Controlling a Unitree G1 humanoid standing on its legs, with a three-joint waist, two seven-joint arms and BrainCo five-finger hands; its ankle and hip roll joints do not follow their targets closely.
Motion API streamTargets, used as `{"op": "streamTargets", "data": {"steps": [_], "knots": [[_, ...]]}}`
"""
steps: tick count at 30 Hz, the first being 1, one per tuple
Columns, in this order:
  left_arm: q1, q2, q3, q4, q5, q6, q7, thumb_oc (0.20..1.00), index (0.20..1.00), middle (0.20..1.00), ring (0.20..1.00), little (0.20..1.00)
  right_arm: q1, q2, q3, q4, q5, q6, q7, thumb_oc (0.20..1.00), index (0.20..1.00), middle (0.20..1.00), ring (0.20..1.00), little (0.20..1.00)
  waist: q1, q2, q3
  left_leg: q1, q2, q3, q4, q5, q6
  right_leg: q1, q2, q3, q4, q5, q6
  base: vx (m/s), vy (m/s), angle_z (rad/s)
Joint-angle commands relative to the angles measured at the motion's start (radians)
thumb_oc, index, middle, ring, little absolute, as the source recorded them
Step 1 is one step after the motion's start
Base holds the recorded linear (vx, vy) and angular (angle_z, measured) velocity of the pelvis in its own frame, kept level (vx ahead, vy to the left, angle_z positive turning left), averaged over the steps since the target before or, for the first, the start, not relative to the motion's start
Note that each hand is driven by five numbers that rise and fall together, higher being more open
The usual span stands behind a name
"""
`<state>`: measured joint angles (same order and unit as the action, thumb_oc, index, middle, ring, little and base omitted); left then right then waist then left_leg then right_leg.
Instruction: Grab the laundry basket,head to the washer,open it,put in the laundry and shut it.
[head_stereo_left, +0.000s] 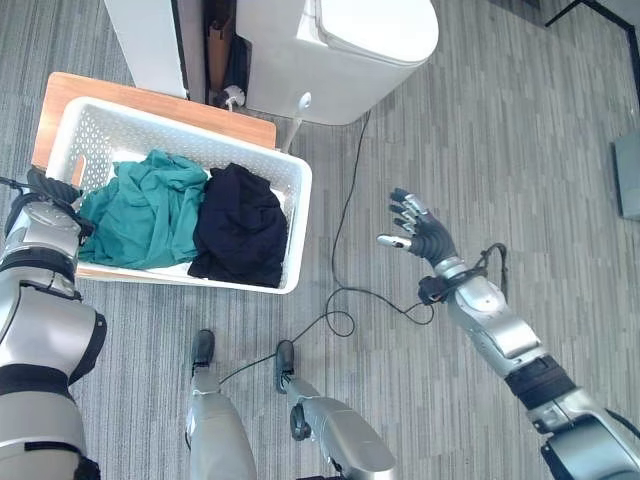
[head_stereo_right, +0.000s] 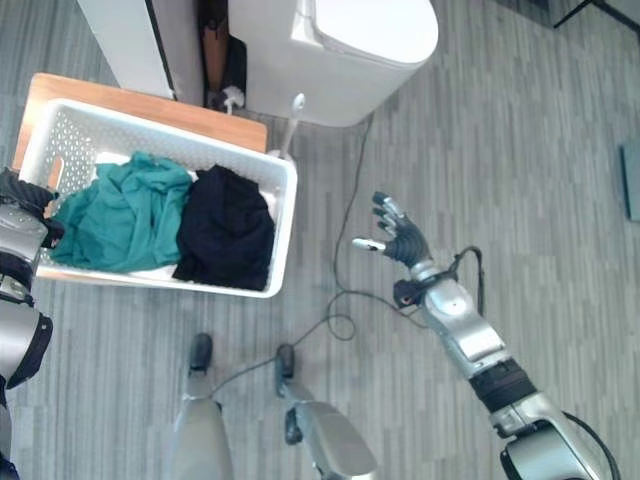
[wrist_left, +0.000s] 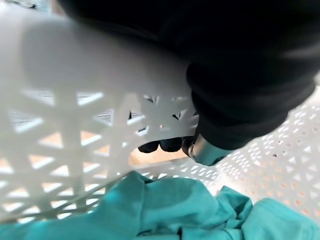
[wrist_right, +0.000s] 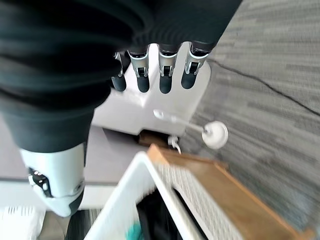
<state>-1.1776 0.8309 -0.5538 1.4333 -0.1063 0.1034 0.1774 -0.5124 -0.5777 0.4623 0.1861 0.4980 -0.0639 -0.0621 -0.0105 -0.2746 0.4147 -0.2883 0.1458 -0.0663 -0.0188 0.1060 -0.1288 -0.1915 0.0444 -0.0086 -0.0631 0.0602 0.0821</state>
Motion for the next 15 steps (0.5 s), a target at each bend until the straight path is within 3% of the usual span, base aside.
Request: {"op": "streamTargets", "data": {"steps": [1, 5, 6, 8, 15], "knots": [[0.0, -0.061, -0.022, 0.075, 0.037, -0.004, -0.027, 0.2, 0.2, 0.2, 0.2, 0.2, -0.05, 0.024, -0.025, 0.017, 0.011, -0.008, -0.012, 1.0, 1.0, 1.0, 1.0, 1.0, 0.016, -0.008, -0.004, 0.0, 0.086, -0.005, 0.079, -0.086, 0.015, -0.03, -0.157, -0.02, 0.06, 0.039, 0.093, -0.03, 0.015, -0.02], [-0.021, -0.109, -0.047, 0.089, 0.029, 0.006, -0.015, 0.2, 0.2, 0.2, 0.2, 0.2, -0.156, 0.165, 0.076, 0.2, 0.027, 0.019, -0.042, 1.0, 1.0, 1.0, 1.0, 1.0, 0.041, 0.009, 0.012, -0.009, 0.077, -0.012, 0.086, -0.082, 0.017, -0.026, -0.162, -0.026, 0.058, 0.043, 0.089, -0.01, 0.004, -0.02], [-0.021, -0.109, -0.047, 0.089, 0.029, 0.006, -0.015, 0.2, 0.2, 0.2, 0.2, 0.2, -0.156, 0.165, 0.076, 0.2, 0.027, 0.019, -0.042, 1.0, 1.0, 1.0, 1.0, 1.0, 0.04, 0.009, 0.011, -0.01, 0.076, -0.013, 0.086, -0.082, 0.017, -0.027, -0.162, -0.026, 0.058, 0.043, 0.089, 0.0, 0.0, 0.0], [-0.028, -0.137, -0.065, 0.094, 0.021, 0.013, -0.004, 0.2, 0.2, 0.2, 0.2, 0.2, -0.233, 0.251, 0.126, 0.356, 0.034, 0.042, -0.066, 1.0, 1.0, 1.0, 1.0, 1.0, 0.059, 0.019, 0.014, -0.011, 0.073, -0.015, 0.091, -0.084, 0.017, -0.018, -0.163, -0.029, 0.057, 0.042, 0.085, 0.0, 0.0, 0.0], [-0.047, -0.186, -0.118, 0.096, -0.007, 0.022, 0.013, 0.2, 0.2, 0.2, 0.2, 0.2, -0.404, 0.418, 0.15, 0.723, 0.061, 0.09, -0.113, 1.0, 1.0, 1.0, 1.0, 1.0, 0.089, 0.044, 0.006, -0.026, 0.057, -0.027, 0.088, -0.074, 0.018, -0.015, -0.169, -0.044, 0.059, 0.041, 0.081, 0.0, 0.005, 0.04]]}}
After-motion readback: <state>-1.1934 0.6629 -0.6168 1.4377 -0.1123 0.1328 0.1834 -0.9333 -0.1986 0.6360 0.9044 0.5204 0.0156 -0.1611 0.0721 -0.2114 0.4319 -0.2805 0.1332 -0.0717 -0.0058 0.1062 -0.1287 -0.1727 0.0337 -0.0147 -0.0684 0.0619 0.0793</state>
